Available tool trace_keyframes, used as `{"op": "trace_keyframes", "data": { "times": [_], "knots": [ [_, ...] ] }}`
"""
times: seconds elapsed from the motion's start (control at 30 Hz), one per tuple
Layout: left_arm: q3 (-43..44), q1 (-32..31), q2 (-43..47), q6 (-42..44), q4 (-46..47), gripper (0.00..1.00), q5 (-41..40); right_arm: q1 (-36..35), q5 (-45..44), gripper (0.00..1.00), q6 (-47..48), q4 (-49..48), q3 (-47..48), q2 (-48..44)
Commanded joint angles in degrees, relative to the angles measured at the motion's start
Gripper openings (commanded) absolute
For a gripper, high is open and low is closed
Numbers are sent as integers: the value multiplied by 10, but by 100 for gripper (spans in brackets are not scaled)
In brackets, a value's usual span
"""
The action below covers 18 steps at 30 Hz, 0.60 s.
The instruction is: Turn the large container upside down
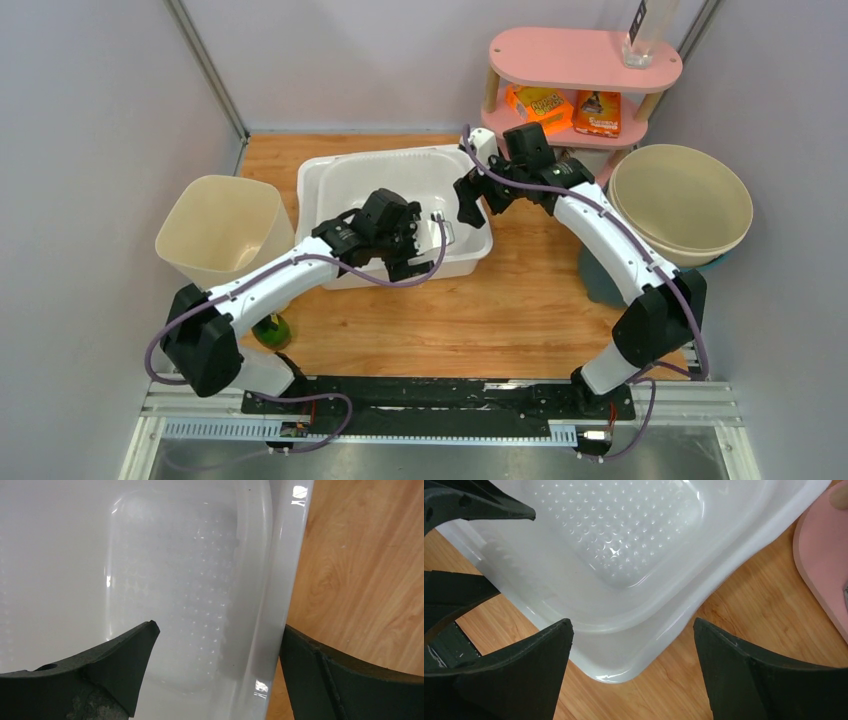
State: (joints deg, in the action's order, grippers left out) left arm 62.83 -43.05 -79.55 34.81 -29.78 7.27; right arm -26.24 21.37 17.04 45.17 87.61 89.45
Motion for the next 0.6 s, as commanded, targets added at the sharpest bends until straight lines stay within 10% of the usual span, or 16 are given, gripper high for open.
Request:
{"op": "trace_keyframes", "data": {
  "times": [0.0,0.37,0.57],
  "knots": [
    [20,50,-20,61,63,100,-68,-4,5,93,-66,-41,44,39],
    [132,131,-63,78,40,100,-31,-3,13,91,-119,-46,243,204],
    [254,177,-47,-129,-72,100,-84,-3,36,95,-156,-47,320,267]
  ]
}}
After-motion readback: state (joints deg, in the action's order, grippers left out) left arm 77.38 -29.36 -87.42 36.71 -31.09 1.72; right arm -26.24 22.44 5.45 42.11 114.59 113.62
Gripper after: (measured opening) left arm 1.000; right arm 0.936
